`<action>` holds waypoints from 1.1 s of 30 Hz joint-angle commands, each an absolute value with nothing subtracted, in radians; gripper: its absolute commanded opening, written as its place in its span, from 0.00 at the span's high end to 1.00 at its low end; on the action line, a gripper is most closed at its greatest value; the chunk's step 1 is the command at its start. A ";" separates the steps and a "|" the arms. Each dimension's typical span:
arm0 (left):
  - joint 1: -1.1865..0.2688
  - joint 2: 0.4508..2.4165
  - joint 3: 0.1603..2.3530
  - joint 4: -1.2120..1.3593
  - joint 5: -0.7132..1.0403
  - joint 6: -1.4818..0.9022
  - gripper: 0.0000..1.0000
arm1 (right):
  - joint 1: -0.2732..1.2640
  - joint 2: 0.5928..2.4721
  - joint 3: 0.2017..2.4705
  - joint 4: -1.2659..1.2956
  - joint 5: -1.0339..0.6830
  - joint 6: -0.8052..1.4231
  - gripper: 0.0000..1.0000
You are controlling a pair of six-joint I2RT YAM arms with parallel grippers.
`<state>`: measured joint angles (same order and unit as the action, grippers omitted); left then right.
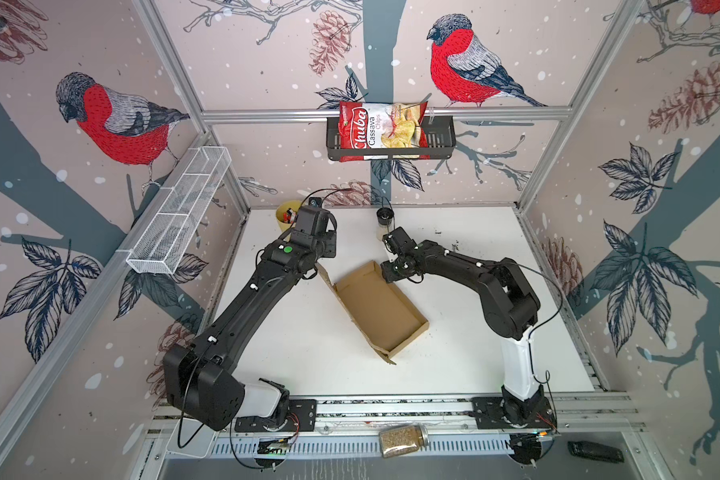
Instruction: Fold the paper box
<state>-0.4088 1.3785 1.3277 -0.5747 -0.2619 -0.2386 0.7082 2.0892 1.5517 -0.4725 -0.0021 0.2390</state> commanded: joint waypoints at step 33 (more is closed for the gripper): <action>-0.408 1.346 1.286 -0.456 -0.296 -0.248 0.44 | 0.363 1.474 0.676 -0.015 -0.229 0.958 0.59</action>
<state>-0.4088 1.3472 1.2938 -0.4980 -0.2802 -0.2539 0.2955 1.5047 0.6727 -0.0093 -0.2123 0.9451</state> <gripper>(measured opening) 0.555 0.399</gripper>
